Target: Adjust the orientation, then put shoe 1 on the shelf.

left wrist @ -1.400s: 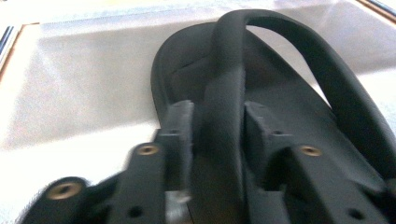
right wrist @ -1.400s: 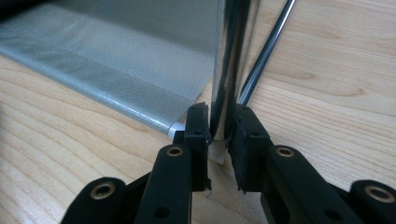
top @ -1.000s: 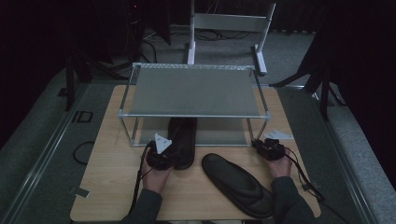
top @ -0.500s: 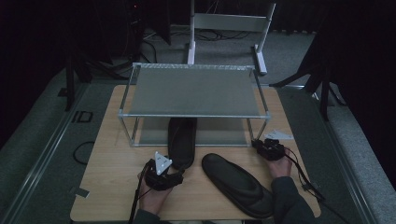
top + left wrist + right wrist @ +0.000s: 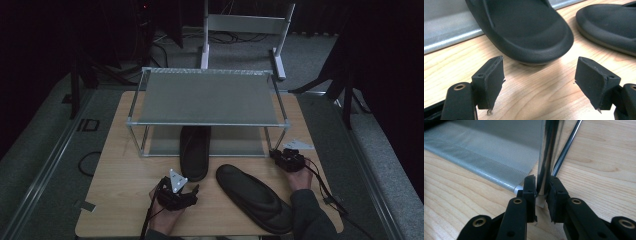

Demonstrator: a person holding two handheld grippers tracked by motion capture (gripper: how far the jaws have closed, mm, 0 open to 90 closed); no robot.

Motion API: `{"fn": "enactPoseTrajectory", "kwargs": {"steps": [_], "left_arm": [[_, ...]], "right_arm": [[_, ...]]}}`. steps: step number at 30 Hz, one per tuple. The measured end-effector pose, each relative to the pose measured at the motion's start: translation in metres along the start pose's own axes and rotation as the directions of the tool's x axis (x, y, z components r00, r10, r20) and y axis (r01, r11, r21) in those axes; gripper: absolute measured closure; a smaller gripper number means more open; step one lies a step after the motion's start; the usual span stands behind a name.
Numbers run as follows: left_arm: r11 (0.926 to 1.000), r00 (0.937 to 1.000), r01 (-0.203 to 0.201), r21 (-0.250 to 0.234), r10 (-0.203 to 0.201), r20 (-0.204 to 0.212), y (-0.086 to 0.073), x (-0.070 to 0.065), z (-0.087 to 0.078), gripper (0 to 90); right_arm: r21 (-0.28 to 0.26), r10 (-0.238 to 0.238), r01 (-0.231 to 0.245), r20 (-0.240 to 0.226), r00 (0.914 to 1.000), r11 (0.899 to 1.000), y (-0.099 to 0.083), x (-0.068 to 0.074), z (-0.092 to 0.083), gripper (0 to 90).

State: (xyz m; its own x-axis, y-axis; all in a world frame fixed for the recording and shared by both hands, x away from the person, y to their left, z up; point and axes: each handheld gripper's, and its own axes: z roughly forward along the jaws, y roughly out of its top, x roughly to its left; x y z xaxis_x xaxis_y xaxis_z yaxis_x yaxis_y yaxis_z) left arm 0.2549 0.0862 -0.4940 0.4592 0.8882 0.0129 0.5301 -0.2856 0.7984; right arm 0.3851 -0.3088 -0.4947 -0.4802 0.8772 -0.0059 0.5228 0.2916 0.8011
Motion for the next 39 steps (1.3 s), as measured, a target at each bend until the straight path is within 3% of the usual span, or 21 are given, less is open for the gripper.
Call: {"fn": "enactPoseTrajectory", "kwargs": {"steps": [6, 16, 26, 34, 39], "left_arm": [[0.9996, 0.9997, 0.021, 0.016, -0.021, -0.015, -0.001, 0.007, 0.009, 26.5], [0.9997, 0.9998, 0.019, 0.017, -0.019, 0.004, 0.001, 0.009, 0.012, 26.7], [0.9977, 0.9979, 0.064, 0.02, -0.064, 0.006, 0.007, 0.018, 0.024, 29.0], [0.9969, 0.9972, 0.074, 0.027, -0.074, 0.011, 0.013, 0.022, 0.031, 31.5], [0.9972, 0.9959, 0.073, 0.016, -0.074, 0.052, 0.016, 0.021, 0.033, 26.5]], "right_arm": [[0.0, -0.001, 0.001, -0.001, 1.0, 1.0, 0.0, 0.0, 0.0, 77.9], [0.0, -0.003, 0.003, -0.002, 1.0, 1.0, 0.0, 0.0, 0.0, 78.0], [0.001, -0.002, 0.002, -0.002, 1.0, 1.0, 0.0, 0.0, 0.0, 78.0], [0.001, -0.002, 0.002, -0.002, 1.0, 1.0, 0.0, 0.0, 0.0, 78.0], [0.0, 0.0, 0.0, -0.003, 1.0, 1.0, 0.0, -0.001, 0.0, 78.0]]}}
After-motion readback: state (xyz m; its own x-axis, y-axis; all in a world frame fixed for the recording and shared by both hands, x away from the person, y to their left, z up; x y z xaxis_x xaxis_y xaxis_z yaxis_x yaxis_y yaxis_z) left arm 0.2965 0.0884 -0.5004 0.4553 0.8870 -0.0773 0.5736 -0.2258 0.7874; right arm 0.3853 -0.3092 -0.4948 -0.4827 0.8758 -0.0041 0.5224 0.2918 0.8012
